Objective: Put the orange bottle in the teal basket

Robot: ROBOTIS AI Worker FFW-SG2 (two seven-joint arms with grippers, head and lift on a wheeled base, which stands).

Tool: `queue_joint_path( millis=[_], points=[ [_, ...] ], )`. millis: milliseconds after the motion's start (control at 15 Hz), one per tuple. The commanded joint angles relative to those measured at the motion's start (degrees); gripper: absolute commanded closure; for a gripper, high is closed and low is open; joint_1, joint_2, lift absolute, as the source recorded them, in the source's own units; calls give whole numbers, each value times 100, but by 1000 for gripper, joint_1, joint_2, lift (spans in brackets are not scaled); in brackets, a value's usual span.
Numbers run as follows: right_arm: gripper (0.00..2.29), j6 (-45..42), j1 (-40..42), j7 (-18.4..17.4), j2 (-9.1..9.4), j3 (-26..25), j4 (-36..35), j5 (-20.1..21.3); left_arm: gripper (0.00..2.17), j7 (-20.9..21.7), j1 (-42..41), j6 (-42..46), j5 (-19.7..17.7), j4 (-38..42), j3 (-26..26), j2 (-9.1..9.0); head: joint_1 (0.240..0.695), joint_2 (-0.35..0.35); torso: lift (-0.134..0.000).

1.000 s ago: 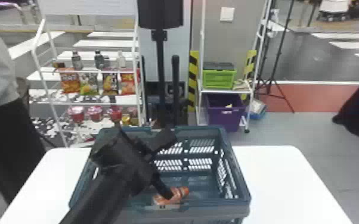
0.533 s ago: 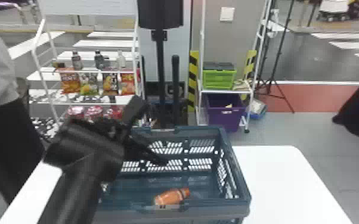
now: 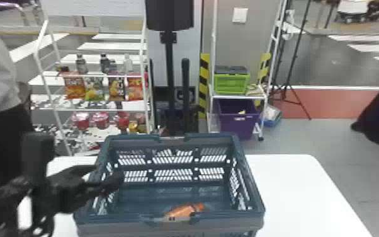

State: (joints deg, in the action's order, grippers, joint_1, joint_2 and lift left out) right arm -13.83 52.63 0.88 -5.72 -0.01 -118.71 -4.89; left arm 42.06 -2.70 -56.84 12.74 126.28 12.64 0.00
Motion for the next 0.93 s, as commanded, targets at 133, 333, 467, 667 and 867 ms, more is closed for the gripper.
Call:
queue_joint_path(
  millis=[133,333,467,667,867],
  points=[
    [127,8,-16,0,-140,27,-20,-91,198,-242,-1787,1082,-1450,977,916,-14,499,0,0],
    [127,8,-42,0,-255,62,-47,-153,198,-356,-2973,3244,-1854,1012,1013,-14,499,0,0],
    [127,8,-69,9,-325,97,-73,-161,201,-479,-3624,4615,-2091,828,986,-14,499,0,0],
    [127,8,-139,18,-465,168,-29,-197,201,-901,-4309,6303,-2197,177,714,-14,499,0,0],
    [127,-9,-209,26,-580,247,-11,-267,201,-1490,-4573,7480,-2135,-631,266,-14,499,0,0]
  ],
)
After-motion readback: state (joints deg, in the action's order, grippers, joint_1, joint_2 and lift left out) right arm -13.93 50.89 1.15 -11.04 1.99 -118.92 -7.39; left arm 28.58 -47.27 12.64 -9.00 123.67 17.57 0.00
